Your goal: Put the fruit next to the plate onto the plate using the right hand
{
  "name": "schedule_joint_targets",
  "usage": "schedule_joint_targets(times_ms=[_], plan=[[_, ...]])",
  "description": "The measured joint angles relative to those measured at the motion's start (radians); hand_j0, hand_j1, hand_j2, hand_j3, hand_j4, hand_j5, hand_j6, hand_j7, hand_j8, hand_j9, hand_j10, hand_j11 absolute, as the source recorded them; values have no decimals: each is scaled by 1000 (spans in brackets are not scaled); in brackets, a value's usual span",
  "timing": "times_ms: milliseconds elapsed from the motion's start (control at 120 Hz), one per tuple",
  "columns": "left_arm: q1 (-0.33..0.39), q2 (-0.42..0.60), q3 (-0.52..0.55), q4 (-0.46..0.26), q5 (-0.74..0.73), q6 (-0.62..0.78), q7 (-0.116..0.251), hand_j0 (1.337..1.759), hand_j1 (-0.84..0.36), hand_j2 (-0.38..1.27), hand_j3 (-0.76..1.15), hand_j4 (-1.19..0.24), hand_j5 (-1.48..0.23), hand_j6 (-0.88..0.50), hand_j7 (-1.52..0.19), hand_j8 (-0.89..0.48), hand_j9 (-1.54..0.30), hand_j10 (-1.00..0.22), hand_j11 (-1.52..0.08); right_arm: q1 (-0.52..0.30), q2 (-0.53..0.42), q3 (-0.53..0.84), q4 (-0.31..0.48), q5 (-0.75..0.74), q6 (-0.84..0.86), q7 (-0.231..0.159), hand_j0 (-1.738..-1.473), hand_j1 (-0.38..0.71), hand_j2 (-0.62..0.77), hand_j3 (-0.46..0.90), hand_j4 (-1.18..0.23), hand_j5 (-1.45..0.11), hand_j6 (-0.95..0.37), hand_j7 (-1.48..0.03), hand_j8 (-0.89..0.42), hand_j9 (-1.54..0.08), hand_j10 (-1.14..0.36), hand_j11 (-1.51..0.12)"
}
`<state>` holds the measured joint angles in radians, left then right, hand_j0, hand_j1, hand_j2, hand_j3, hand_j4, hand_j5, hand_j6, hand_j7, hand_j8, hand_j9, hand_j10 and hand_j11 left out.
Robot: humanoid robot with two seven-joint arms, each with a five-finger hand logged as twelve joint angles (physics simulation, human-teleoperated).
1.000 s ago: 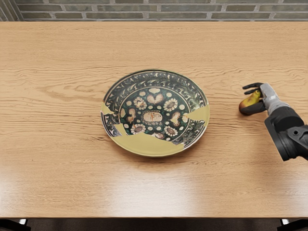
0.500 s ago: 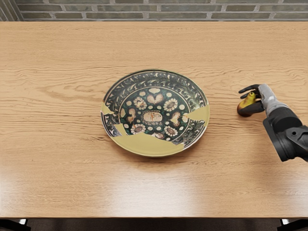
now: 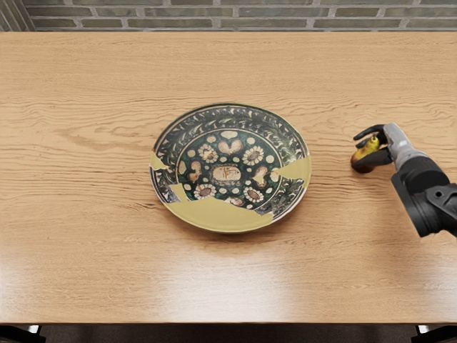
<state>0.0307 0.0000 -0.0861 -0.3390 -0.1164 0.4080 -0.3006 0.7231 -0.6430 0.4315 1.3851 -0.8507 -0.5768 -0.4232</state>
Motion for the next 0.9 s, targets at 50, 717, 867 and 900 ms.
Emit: schedule_joint_targets(times_ms=[50,717,867,900], plan=[[0,0,0,0,0,0,0,1658,349,0,0,0,0,0,0,0,0,0,0,1,-3,22,0,12,36,0,-1654,315,381,0,-709,-929,-688,-924,-390,-936,-390,-947],[0,0,0,0,0,0,0,1658,349,0,0,0,0,0,0,0,0,0,0,1,-73,246,1,148,426,3,-1656,335,568,0,-798,-1096,-757,-1060,-426,-1073,-437,-1083],[0,0,0,0,0,0,0,1658,349,0,0,0,0,0,0,0,0,0,0,5,-83,302,2,192,532,3,-1657,346,576,0,-797,-1103,-789,-1062,-413,-1078,-458,-1074],[0,0,0,0,0,0,0,1658,349,0,0,0,0,0,0,0,0,0,0,5,-83,314,2,196,551,3,-1657,345,571,0,-796,-1105,-794,-1062,-411,-1079,-457,-1073]])
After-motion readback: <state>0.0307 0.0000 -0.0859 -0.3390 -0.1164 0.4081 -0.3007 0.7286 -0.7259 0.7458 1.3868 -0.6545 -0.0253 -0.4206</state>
